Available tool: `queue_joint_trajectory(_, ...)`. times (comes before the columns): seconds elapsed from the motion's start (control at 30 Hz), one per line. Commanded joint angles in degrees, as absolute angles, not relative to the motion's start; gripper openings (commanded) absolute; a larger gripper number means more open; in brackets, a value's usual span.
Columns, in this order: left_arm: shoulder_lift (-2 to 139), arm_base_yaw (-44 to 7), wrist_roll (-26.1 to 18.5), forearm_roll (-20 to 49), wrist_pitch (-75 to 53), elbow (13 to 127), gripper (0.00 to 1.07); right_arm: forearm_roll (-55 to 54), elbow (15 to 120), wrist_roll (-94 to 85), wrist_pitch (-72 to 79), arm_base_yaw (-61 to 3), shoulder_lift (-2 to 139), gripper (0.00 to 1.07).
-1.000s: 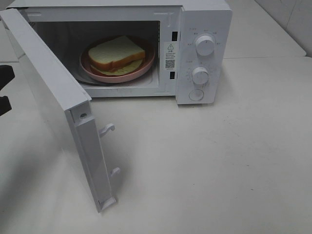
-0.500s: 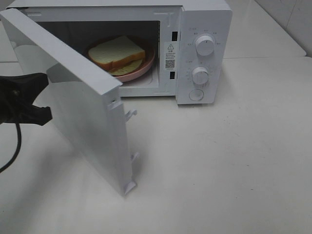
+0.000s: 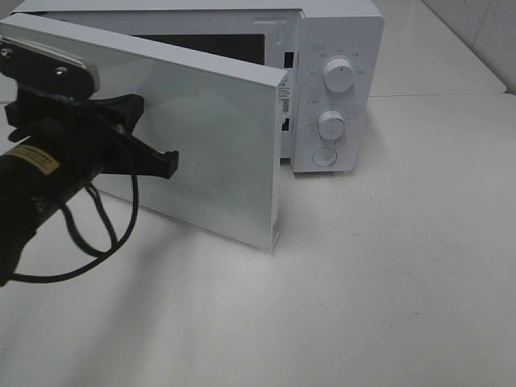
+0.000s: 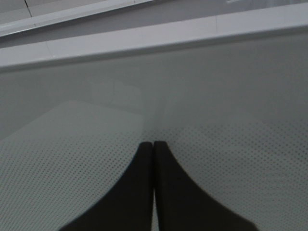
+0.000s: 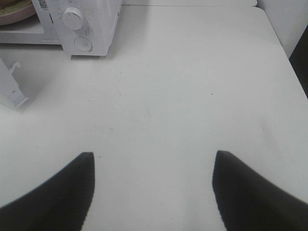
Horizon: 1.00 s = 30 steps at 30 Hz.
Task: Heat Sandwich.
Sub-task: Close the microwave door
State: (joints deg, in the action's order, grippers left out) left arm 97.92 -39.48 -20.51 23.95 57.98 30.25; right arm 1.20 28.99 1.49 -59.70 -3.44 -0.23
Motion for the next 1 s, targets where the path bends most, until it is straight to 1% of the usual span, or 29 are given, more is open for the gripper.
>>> queue_joint_trajectory(0.03,101.2,-43.2,-26.6,35.0,58.7,35.5,0.0,1.1,28.8,1.4,-59.4,-3.5,-1.7,0.67)
queue_joint_trajectory(0.1,101.8,-43.7,-27.4,36.3,58.7,36.6,0.0,1.1,28.8,1.4,-59.4,-3.5,-1.7,0.67)
queue_joint_trajectory(0.2,104.0,-45.5,-30.0,39.9,58.8,40.3,0.0,1.1,28.8,1.4,-59.4,-3.5,-1.7,0.67)
queue_joint_trajectory(0.27,104.4,-45.8,-30.3,40.5,58.8,41.0,0.0,1.1,28.8,1.4,-59.4,-3.5,-1.7,0.67)
queue_joint_trajectory(0.47,107.1,-46.1,-30.4,44.6,59.2,46.5,0.0,1.1,28.8,1.4,-59.4,-3.5,-1.7,0.67)
queue_joint_trajectory(0.8,112.0,-46.1,-30.4,47.9,61.2,54.4,0.0,1.1,28.8,1.4,-59.4,-3.5,-1.7,0.67)
queue_joint_trajectory(1.0,114.1,-46.1,-30.4,49.7,61.9,57.2,0.0,1.1,28.8,1.4,-59.4,-3.5,-1.7,0.67)
